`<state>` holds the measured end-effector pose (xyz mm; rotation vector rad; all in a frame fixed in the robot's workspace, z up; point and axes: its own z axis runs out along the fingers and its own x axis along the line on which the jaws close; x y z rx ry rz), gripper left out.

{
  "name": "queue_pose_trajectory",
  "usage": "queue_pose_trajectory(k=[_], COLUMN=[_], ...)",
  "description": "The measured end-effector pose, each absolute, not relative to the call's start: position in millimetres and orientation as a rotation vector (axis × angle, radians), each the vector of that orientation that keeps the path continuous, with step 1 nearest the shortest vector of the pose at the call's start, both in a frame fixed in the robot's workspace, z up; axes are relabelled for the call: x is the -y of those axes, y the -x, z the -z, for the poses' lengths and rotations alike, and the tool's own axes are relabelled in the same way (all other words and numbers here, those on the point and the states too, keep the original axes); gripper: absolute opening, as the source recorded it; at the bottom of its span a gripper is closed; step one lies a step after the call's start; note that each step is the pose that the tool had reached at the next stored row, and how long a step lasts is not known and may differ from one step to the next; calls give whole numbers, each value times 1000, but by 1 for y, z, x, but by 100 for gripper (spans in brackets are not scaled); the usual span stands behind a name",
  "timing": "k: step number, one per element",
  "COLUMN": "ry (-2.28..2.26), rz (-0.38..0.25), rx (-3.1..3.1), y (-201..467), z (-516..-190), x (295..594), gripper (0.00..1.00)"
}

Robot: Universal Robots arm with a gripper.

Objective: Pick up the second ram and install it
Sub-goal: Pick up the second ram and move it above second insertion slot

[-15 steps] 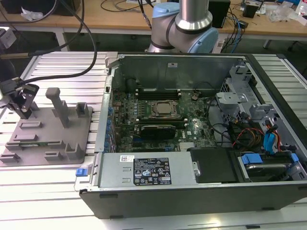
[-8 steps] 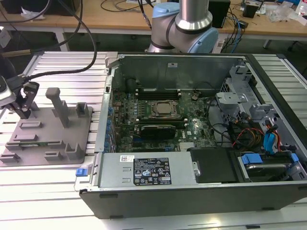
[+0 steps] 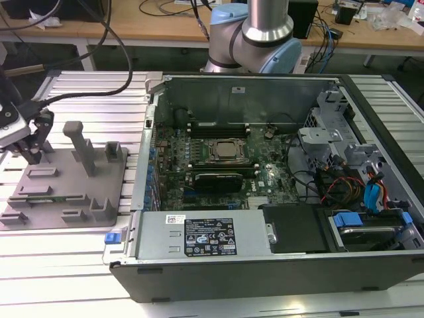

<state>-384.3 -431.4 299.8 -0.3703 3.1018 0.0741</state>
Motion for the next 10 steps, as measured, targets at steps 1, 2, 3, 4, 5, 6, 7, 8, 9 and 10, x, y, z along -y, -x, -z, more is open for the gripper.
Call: queue_pose_trajectory(k=[1, 2, 3, 4, 5, 6, 7, 8, 9, 10], ry=[421, 458, 492, 544, 586, 620, 666, 710, 772, 811], rz=[-74, -75, -75, -75, -76, -76, -76, -76, -77, -77], rx=[-3096, -3091, -3086, -3078, -3071, -3065, -3056, -3046, -3032, -3022], y=[384, 384, 384, 384, 384, 384, 384, 384, 384, 384], z=[-300, -300, -300, -299, -299, -299, -299, -299, -299, -298], x=[431, 431, 431, 431, 431, 431, 431, 431, 431, 431], gripper=[8, 8, 8, 8, 8, 8, 8, 8, 8, 8])
